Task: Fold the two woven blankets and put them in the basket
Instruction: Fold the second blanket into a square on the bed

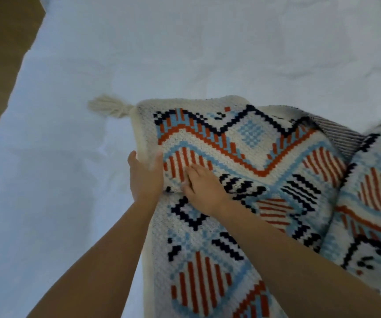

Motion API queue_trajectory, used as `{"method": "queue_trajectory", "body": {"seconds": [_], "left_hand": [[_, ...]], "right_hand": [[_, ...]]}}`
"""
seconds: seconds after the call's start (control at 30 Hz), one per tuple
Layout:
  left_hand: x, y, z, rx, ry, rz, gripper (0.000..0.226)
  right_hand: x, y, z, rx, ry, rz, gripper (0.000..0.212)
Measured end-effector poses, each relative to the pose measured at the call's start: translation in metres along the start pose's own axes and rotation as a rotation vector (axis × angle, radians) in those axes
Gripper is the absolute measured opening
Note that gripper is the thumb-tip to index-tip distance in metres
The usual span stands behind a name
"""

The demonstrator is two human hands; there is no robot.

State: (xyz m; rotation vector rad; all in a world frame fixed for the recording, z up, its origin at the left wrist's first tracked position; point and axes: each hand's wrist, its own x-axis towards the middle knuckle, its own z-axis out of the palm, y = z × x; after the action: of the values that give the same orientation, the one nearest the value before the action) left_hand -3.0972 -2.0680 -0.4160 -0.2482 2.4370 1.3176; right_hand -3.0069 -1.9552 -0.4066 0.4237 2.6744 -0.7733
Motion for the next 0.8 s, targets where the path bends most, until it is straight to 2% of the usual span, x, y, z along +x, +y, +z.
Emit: {"method": "queue_trajectory", "body": {"seconds": [0.23,0.33,0.47,0.53,0.67,0.8], "left_hand": [[-0.089,-0.047,0.001,0.181,0.000,0.091,0.089],[-0.121,-0.065,-0.011,0.265,-0.001,0.002,0.092],[-0.178,-0.112,-0.030,0.452,0.018,-0.102,0.088],[-0.211,-0.142,-0.036,0.466,0.032,-0.139,0.078],[-0.273,-0.188,-0.046,0.468,0.079,-0.169,0.027],[-0.306,-0.210,-0.057,0.489,0.072,-0.134,0.024]], "right_hand": [[-0.075,0.024,0.020,-0.161,-0.065,0.026,0.060],[-0.110,0.010,0.035,-0.104,-0.117,0.025,0.059],[-0.179,-0.012,0.079,-0.141,-0.277,-0.030,0.068],[-0.216,-0.021,0.105,-0.177,-0.289,-0.093,0.072],[-0.272,-0.031,0.145,-0.249,-0.356,-0.188,0.068],[-0.296,-0.029,0.159,-0.311,-0.336,-0.237,0.045]]}}
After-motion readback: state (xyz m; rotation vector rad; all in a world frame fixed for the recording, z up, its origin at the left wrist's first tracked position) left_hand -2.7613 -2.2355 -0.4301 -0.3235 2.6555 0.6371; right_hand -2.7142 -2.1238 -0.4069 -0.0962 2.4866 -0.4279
